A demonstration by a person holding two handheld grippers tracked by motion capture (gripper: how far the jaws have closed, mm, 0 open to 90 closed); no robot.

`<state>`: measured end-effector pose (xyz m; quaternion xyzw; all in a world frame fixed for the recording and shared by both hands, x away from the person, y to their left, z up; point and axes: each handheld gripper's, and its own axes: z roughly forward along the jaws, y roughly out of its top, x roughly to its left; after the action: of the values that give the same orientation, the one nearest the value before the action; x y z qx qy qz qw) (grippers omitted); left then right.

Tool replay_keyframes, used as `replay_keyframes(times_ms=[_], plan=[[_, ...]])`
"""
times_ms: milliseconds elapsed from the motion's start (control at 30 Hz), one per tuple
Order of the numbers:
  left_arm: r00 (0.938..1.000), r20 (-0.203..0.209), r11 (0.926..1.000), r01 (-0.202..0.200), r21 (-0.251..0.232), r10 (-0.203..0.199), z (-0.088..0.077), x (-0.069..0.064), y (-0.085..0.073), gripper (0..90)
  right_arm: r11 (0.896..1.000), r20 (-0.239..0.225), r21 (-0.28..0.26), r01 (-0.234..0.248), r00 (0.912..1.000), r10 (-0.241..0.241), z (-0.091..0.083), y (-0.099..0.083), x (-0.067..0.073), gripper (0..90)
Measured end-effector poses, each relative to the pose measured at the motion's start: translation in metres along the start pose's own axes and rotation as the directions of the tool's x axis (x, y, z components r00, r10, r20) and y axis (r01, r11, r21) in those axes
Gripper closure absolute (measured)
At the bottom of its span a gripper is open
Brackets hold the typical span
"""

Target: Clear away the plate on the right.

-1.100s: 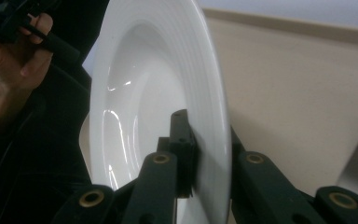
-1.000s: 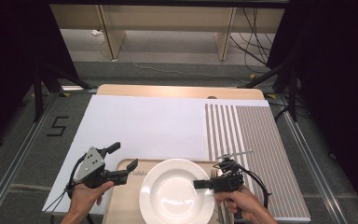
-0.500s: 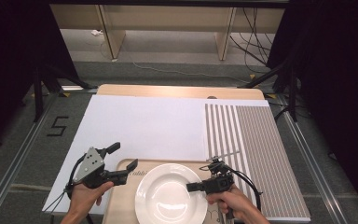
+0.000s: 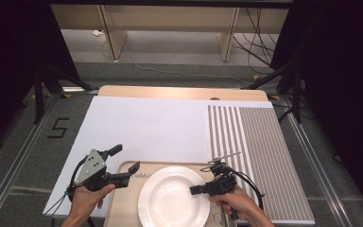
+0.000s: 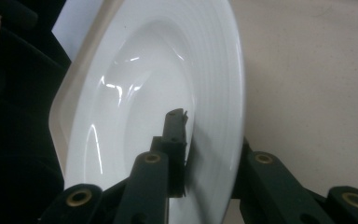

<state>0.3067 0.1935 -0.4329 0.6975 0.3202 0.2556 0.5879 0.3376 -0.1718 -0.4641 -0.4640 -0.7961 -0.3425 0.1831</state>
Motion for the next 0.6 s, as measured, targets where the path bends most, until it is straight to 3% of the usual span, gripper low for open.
replay_keyframes(times_ms=[33,67,433,500,600], plan=[[1.0000,0.000,1.0000,-0.003,0.000,0.003,0.0000,0.0001,0.0001,15.9,1.000,0.006,0.001,-0.002,1.0000,0.002,0.0003,0.0000,0.0002,77.2],[1.0000,0.000,1.0000,-0.001,0.001,0.001,0.0001,0.0000,0.0000,15.9,0.999,0.029,-0.016,0.031,0.9991,-0.030,0.0024,0.0005,-0.0017,76.9],[1.0000,0.003,1.0000,-0.001,0.003,0.001,0.0004,0.0000,-0.0003,15.9,0.999,0.111,0.002,0.049,0.9926,-0.049,0.0031,0.0019,-0.0041,65.0],[1.0000,0.010,1.0000,0.002,-0.002,-0.002,0.0014,0.0001,-0.0008,15.9,0.994,0.126,0.016,0.104,0.9864,-0.105,0.0044,0.0018,-0.0056,60.6],[0.9999,0.014,1.0000,0.004,-0.003,-0.004,0.0016,-0.0002,-0.0009,15.9,0.992,0.164,0.036,0.119,0.9787,-0.124,0.0072,0.0019,-0.0032,53.5]])
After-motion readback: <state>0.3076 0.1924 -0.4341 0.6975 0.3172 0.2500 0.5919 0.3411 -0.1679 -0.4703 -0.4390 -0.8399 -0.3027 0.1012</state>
